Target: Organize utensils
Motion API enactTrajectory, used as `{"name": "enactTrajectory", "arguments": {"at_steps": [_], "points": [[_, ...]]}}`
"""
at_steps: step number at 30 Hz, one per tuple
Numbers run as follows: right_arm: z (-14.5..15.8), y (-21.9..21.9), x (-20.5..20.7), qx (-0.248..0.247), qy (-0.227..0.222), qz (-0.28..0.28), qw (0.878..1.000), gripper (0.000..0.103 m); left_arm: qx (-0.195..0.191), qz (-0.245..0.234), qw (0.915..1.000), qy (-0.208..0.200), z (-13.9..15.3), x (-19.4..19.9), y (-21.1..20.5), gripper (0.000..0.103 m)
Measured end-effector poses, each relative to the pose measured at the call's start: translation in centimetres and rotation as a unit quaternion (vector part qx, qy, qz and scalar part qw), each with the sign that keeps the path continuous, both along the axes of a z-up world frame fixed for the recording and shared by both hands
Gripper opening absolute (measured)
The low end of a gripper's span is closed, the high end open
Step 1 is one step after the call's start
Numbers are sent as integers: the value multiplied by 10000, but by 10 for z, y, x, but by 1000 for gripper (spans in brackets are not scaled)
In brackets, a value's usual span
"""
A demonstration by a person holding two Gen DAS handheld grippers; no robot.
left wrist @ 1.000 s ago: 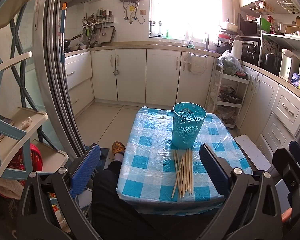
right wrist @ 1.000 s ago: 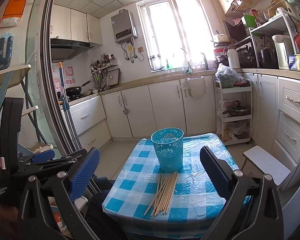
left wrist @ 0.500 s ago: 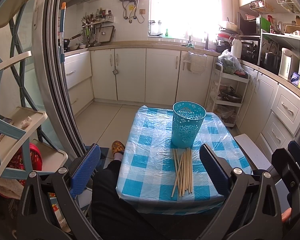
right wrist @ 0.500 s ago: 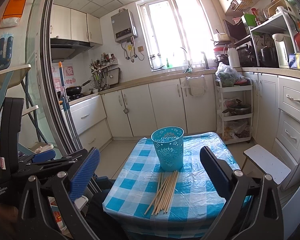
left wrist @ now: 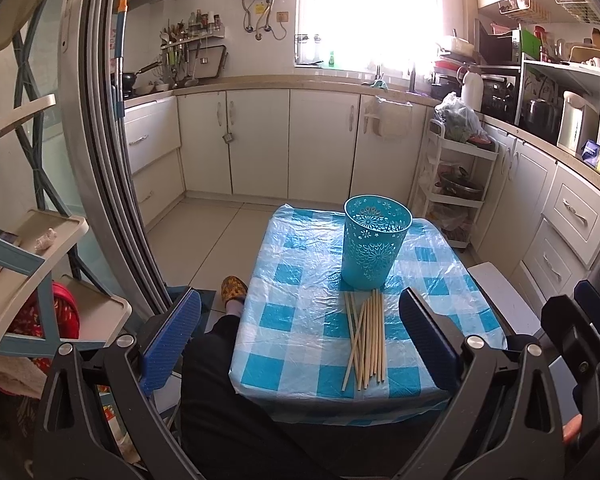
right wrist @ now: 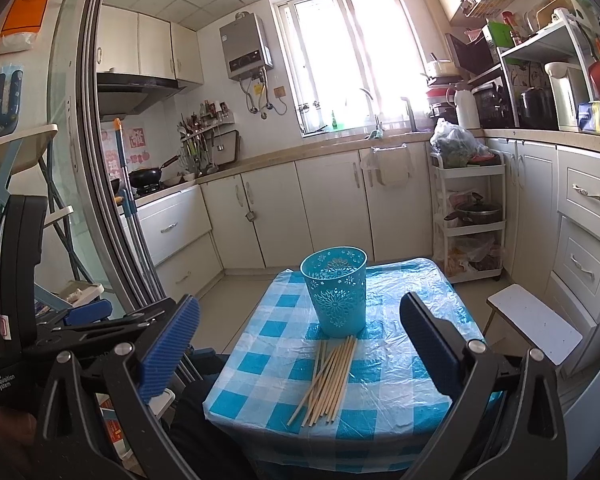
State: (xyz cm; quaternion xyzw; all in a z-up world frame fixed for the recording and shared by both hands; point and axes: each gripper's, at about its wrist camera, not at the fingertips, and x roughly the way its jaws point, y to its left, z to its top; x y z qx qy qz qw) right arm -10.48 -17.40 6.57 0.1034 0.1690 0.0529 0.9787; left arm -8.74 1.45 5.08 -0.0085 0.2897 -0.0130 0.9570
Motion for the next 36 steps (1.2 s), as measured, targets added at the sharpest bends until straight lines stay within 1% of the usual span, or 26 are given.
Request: {"name": "enactTrajectory", "arguments": {"at_steps": [1, 3, 4, 5, 7, 9, 11, 12, 13, 14, 15, 16, 17, 18, 19, 21, 22, 24, 25, 26, 27, 29, 30, 32, 33, 36], "points": [[3, -9, 1, 40, 141, -2, 9999, 96, -6, -3, 10000, 26, 0, 4, 0, 96], [-2, -14, 6, 67, 373, -20, 9993, 96, -2, -17, 10000, 72, -4, 10, 0, 96], [-6, -15, 16, 133, 806, -60, 9966, 96, 6, -29, 9999, 104, -7, 13, 0, 96], [-10, -16, 21, 117, 895, -80, 9959, 96, 1, -66, 9999, 149, -10, 19, 0, 96], [-25, -23, 41, 208, 1566, -168, 9873, 96, 9, -200, 9994, 279, -22, 33, 0, 96], [-46, -31, 62, 264, 1866, -206, 9819, 96, 20, -320, 9986, 420, -34, 47, 0, 96], [-71, -39, 86, 246, 1746, -207, 9841, 96, -4, -440, 9969, 658, -49, 63, 0, 96], [-86, -42, 100, 207, 1971, -251, 9798, 96, 12, -426, 9961, 769, -56, 71, 0, 96], [-100, -46, 112, 102, 1948, -270, 9804, 96, 37, -401, 9952, 897, -65, 80, 1, 96], [-116, -49, 125, 67, 2114, -250, 9771, 94, 37, -385, 9942, 1008, -70, 87, 1, 96], [-128, -53, 135, 33, 2258, -231, 9739, 85, 1, -360, 9927, 1152, -79, 96, 3, 96], [-144, -56, 148, 144, 2488, -184, 9683, 75, -29, -331, 9917, 1245, -86, 103, 5, 96], [-158, -57, 159, 258, 2647, -142, 9639, 72, -41, -294, 9909, 1316, -92, 109, 7, 96], [-169, -57, 169, 277, 2772, -135, 9603, 66, -35, -251, 9904, 1357, -98, 114, 8, 96], [-178, -57, 177, 268, 2891, -111, 9569, 57, -28, -215, 9901, 1386, -102, 119, 9, 96], [-193, -50, 193, 349, 3057, 8, 9515, 47, -32, -169, 9887, 1492, -113, 130, 10, 96], [-201, -40, 203, 547, 3043, 116, 9509, 42, -32, -159, 9881, 1526, -116, 133, 10, 96], [-209, -30, 215, 531, 3112, 244, 9485, 36, -27, -138, 9863, 1641, -126, 144, 8, 96], [-215, -19, 225, 692, 3068, 335, 9487, 34, -40, -143, 9854, 1695, -130, 150, 7, 96], [-217, -16, 229, 634, 3081, 349, 9486, 33, -50, -148, 9845, 1745, -133, 153, 6, 96], [-220, -14, 233, 539, 3098, 347, 9486, 33, -57, -168, 9836, 1796, -137, 157, 4, 96], [-226, -10, 239, 332, 3178, 324, 9470, 29, -48, -226, 9822, 1866, -144, 163, 0, 96], [-230, -13, 242, 224, 3222, 309, 9459, 25, -39, -278, 9812, 1908, -148, 167, -4, 96], [-233, -24, 245, -88, 3197, 214, 9472, 24, 6, -368, 9800, 1957, -154, 173, -11, 96], [-233, -24, 245, -94, 3195, 231, 9472, 22, 27, -397, 9796, 1968, -156, 174, -12, 96], [-234, -30, 248, -316, 3204, 198, 9465, 18, 56, -485, 9776, 2048, -165, 180, -18, 96]]}}
